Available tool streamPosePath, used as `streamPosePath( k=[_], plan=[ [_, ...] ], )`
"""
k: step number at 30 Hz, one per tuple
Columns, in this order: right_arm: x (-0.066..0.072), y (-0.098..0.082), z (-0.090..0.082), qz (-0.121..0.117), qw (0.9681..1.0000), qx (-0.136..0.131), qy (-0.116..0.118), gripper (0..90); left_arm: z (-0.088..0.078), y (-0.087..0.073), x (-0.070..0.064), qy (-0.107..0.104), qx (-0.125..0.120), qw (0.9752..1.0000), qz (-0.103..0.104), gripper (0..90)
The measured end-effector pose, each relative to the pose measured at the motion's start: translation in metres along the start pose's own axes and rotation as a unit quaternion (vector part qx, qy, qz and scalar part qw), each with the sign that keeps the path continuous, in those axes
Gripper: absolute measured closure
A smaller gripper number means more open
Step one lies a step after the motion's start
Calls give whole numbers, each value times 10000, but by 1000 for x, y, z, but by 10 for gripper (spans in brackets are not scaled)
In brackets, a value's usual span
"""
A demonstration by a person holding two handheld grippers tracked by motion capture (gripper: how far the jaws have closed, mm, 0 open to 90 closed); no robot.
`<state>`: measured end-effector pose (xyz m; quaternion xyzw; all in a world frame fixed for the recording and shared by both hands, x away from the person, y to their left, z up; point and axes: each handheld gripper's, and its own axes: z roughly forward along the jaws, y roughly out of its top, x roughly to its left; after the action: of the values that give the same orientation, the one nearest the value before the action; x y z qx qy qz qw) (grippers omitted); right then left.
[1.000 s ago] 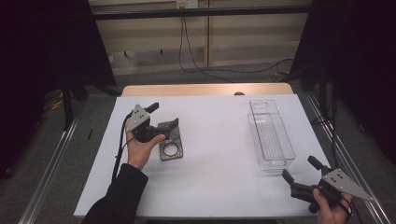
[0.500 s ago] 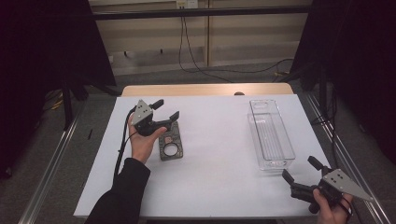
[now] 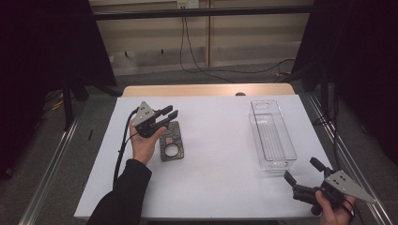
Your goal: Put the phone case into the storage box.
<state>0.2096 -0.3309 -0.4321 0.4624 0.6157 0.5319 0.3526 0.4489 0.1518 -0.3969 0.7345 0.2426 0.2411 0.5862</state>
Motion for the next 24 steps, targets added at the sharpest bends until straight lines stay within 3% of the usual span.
streamPosePath(
  k=[5,11,15,24],
  plan=[
    [0,0,0,-10,10000,2,-8,0,2,-3,0,86,238,9997,-22,762],
    [0,0,-1,-4,10000,0,-17,0,4,-6,-1,-63,344,9994,-29,900],
    [0,0,-1,-12,10000,-2,-25,0,6,-6,-1,-116,386,9991,-107,900],
    [-1,0,-1,-20,10000,-11,-50,0,13,-5,2,-258,767,9965,-199,897]
  ],
)
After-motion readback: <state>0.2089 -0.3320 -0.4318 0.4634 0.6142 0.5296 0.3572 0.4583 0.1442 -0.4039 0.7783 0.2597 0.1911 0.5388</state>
